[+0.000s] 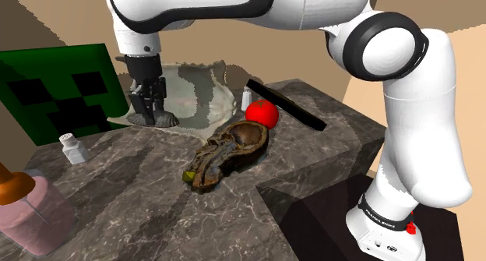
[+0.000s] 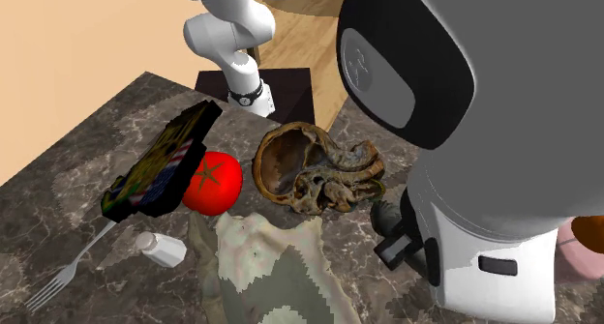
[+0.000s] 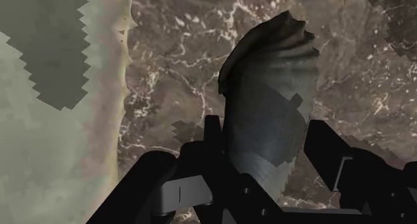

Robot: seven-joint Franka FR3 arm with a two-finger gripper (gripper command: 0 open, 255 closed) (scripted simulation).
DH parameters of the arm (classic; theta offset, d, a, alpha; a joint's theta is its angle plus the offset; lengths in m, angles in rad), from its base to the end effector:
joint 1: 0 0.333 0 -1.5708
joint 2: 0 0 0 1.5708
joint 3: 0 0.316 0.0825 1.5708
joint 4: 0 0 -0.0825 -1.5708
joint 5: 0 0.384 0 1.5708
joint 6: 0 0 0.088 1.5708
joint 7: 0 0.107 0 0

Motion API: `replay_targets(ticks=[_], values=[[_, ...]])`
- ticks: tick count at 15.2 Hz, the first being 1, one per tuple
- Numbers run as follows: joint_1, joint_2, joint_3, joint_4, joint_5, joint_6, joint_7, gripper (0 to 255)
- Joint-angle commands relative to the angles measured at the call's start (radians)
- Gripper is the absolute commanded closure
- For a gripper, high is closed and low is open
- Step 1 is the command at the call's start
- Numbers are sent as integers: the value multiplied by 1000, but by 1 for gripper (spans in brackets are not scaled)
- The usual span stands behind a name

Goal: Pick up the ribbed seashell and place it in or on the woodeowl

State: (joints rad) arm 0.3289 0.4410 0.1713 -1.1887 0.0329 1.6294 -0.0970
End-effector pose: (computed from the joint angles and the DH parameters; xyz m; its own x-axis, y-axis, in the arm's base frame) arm 0.6113 0.3082 0.5399 0.8373 0.5465 0.0154 0.5449 -0.8320 -0.1045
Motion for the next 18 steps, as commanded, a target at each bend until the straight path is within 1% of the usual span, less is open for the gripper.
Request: replay_targets(ticks=[1, 6, 8, 11, 14, 18], values=[[1, 5, 0, 35, -1, -30, 1, 255], [8, 37, 0, 153, -6, -116, 9, 255], [-13, -91, 3, -41, 13, -50, -3, 255], [-34, -248, 3, -261, 40, 13, -21, 255], [-47, -387, -1, -439, 64, 53, -41, 255], [-56, -558, -11, -637, 93, 79, -68, 255]])
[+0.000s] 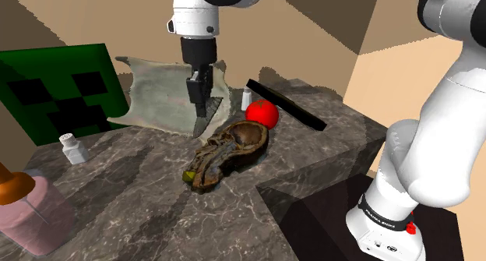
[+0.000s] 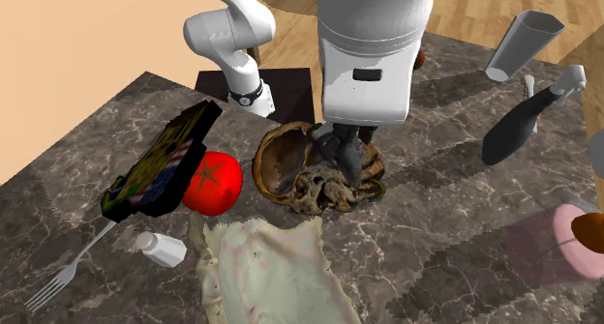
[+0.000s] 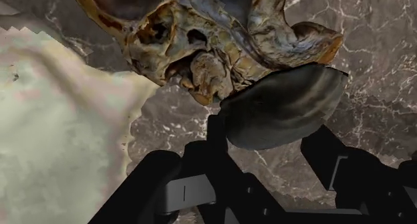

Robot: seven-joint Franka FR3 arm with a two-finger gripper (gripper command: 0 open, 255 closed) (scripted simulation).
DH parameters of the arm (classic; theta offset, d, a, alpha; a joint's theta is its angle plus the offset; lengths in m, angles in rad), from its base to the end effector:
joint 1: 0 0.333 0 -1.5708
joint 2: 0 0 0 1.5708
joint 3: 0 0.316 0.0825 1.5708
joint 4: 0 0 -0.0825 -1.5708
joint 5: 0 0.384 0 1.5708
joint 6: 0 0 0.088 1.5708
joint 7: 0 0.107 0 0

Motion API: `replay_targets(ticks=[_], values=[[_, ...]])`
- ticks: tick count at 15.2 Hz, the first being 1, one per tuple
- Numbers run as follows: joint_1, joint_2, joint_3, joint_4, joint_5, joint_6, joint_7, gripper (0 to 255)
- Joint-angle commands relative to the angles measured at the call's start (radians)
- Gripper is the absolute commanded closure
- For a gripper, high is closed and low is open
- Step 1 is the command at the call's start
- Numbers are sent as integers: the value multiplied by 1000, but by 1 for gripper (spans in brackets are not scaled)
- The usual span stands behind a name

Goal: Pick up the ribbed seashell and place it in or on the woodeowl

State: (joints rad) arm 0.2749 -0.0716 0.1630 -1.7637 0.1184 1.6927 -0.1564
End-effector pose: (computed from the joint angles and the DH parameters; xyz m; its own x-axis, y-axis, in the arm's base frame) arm 0.4824 0.2413 0.5826 0.8371 0.5468 0.0155 0.5452 -0.8317 -0.1046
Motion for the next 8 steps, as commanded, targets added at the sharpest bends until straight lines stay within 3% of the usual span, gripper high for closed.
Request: replay_targets(ticks=[1, 3, 8], values=[[-3, -87, -6, -107, 13, 19, -15, 255], [-4, -161, -12, -183, 24, 21, -26, 255], [-3, -163, -10, -252, 26, 87, -32, 255]])
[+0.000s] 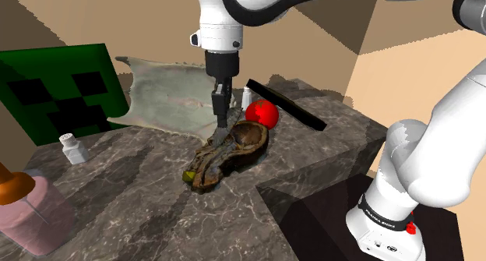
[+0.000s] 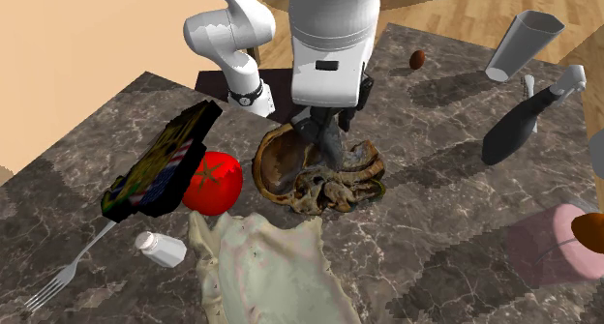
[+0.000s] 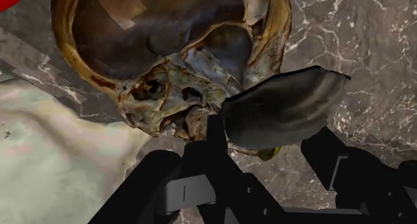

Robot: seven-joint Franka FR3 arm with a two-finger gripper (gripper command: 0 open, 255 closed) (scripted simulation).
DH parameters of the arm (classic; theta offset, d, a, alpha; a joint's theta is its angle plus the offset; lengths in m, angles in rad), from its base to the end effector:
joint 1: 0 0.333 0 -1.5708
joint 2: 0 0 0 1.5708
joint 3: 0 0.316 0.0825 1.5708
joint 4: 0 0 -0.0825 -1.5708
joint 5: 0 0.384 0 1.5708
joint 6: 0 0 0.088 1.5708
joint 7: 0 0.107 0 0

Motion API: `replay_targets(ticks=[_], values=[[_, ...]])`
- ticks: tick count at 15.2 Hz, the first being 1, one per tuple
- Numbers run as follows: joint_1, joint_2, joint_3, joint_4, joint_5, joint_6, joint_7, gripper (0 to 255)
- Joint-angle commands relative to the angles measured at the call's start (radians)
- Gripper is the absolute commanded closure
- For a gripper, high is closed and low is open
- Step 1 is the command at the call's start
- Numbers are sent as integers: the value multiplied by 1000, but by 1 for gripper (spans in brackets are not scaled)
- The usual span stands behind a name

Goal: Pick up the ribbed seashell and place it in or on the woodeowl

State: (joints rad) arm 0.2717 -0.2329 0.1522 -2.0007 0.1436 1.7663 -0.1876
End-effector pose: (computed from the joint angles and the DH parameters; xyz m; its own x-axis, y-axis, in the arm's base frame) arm 0.4379 0.2178 0.5572 0.8372 0.5466 0.0147 0.5450 -0.8319 -0.1047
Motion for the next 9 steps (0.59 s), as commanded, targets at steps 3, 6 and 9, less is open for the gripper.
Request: replay_targets(ticks=[3, 6, 9], values=[[1, -1, 2, -54, 2, 54, -5, 255], [2, 2, 3, -92, 4, 94, -9, 255], [2, 7, 5, -122, 5, 128, -12, 255]])
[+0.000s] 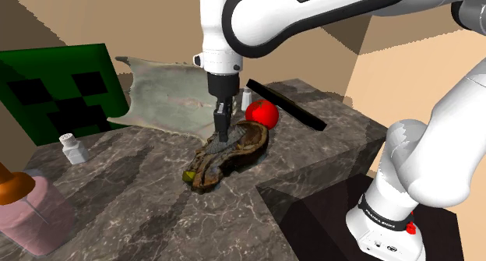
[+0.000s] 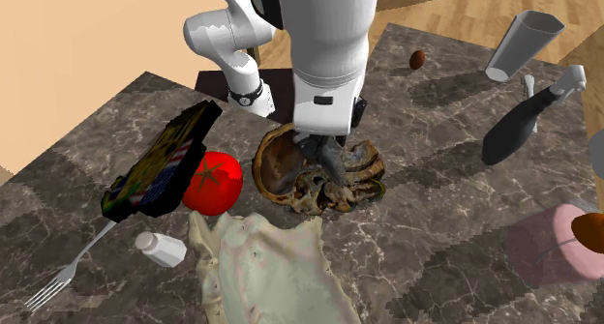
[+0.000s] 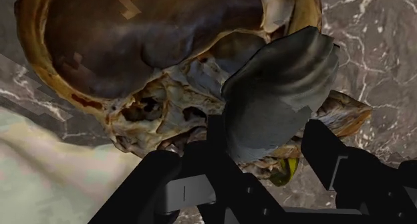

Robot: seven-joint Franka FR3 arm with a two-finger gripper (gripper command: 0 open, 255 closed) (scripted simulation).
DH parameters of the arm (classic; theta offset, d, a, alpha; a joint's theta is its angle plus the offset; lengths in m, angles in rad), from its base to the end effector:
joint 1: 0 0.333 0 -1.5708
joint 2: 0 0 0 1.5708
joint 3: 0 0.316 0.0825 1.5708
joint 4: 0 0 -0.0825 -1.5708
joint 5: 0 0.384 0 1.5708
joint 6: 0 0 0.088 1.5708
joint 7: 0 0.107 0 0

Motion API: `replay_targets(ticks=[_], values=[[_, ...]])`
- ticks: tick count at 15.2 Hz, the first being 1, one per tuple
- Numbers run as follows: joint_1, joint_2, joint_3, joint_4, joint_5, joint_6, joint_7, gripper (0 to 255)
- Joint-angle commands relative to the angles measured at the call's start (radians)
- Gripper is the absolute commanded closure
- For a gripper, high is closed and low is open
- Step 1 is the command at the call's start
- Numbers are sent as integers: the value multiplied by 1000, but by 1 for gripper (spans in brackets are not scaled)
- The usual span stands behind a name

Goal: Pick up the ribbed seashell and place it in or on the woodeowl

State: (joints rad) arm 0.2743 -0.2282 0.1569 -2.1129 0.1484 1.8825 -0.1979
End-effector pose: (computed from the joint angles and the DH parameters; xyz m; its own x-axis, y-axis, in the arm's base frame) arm 0.4370 0.2180 0.5111 0.8373 0.5466 0.0144 0.5449 -0.8319 -0.1047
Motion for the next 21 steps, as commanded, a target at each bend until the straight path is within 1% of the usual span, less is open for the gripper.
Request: replay_targets(ticks=[1, 7, 8, 13, 17, 21], values=[[0, 2, 0, -10, 0, 12, -2, 255], [0, 2, 0, -10, 0, 12, -2, 255], [0, 2, 0, -10, 0, 12, -2, 0], [0, 2, 0, -10, 0, 12, -2, 0], [-6, -6, -11, 109, -6, -115, 1, 0], [-6, -6, -11, 109, -6, -115, 1, 0]])
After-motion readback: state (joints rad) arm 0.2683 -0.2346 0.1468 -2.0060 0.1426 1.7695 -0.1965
